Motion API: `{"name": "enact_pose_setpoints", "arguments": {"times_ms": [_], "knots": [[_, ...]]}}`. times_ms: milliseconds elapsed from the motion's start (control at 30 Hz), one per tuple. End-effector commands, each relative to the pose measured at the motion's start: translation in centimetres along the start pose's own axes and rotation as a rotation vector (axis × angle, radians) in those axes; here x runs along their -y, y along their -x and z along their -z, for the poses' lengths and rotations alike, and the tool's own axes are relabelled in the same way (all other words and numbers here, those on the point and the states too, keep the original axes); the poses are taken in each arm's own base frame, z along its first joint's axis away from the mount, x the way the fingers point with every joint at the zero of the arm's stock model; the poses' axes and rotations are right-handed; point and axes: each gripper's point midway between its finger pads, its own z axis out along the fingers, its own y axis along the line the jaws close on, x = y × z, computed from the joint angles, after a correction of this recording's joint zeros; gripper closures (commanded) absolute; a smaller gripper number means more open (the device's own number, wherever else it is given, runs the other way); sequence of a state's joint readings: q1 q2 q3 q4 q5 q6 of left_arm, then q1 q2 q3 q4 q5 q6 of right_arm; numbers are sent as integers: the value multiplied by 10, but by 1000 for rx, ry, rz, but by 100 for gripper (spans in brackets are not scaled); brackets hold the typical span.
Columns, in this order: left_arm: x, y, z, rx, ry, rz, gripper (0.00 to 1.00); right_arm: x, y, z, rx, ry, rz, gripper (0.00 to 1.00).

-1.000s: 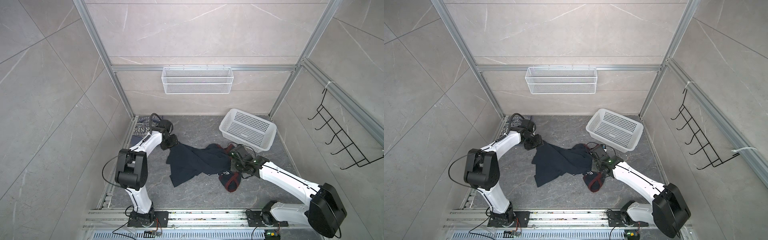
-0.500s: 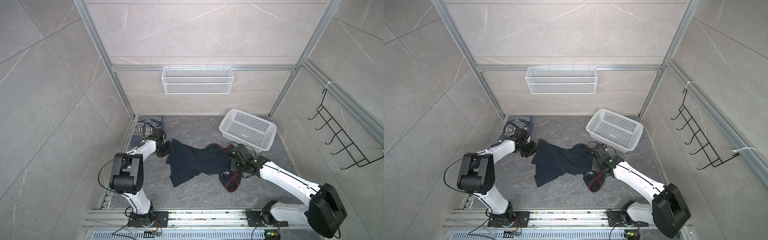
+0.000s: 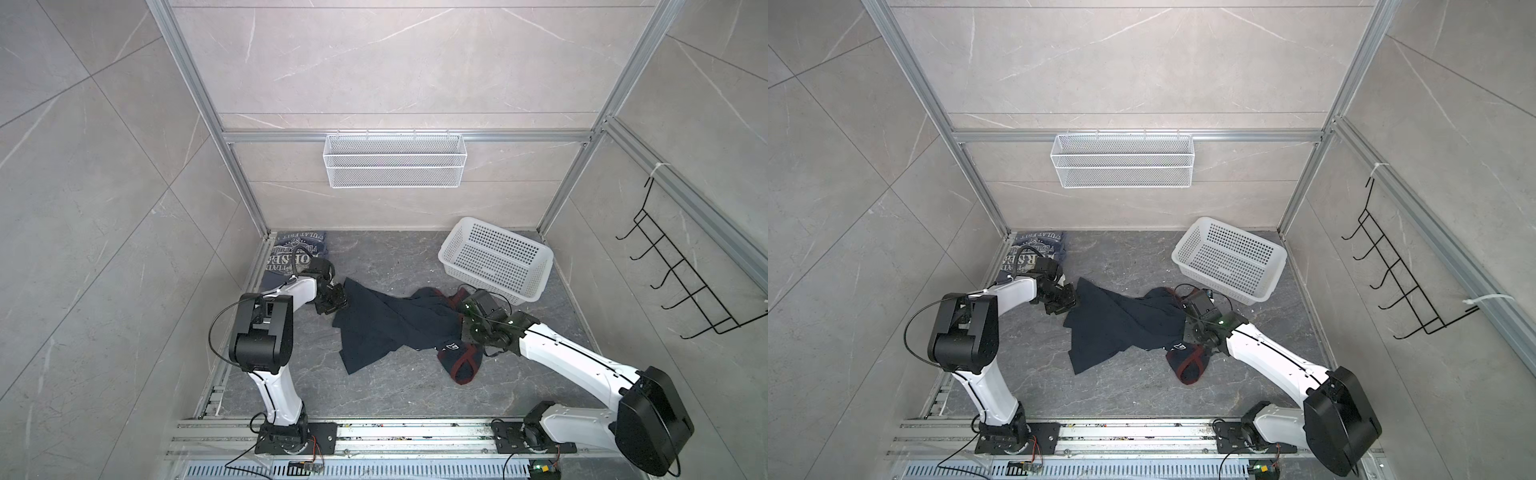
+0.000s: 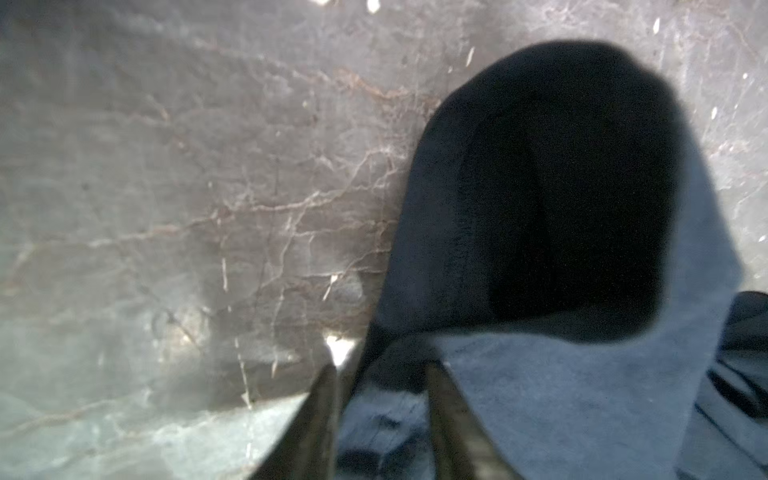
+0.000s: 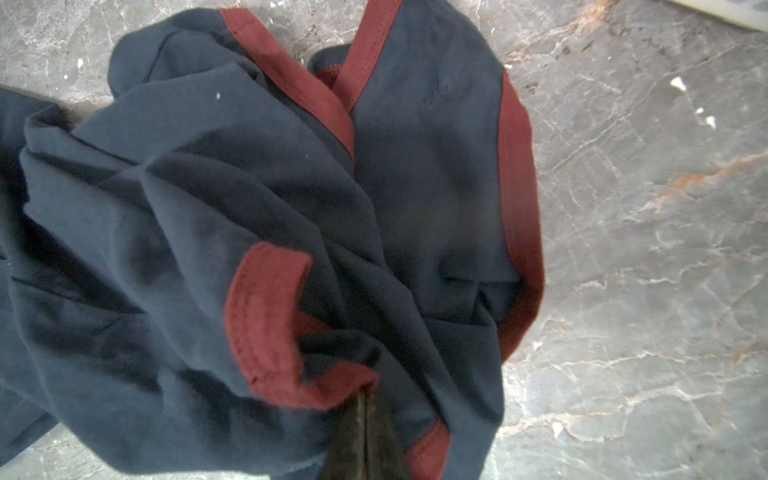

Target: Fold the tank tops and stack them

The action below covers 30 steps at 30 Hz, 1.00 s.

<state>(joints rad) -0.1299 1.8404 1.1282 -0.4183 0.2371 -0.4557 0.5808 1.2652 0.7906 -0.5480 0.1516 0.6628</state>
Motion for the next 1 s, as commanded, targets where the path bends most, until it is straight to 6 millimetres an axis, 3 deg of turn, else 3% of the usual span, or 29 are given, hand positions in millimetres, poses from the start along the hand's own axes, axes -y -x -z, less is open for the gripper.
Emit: {"name": "enact_pose_setpoints", "arguments": {"times_ms": [0, 400, 767, 933, 967], "knots": [[5, 6, 6, 22, -3, -26, 73, 2, -2, -1, -4, 0, -20, 100], [11, 11, 32, 98, -19, -8, 100, 2, 1, 3, 4, -1, -19, 100], [22, 2, 96, 265, -89, 38, 100, 0, 3, 4, 7, 6, -13, 100], [14, -27, 118, 313, -120, 83, 100, -2, -7, 1, -21, 42, -12, 99], [11, -34, 121, 318, -122, 89, 100, -3, -10, 2, -25, 52, -10, 93]]}}
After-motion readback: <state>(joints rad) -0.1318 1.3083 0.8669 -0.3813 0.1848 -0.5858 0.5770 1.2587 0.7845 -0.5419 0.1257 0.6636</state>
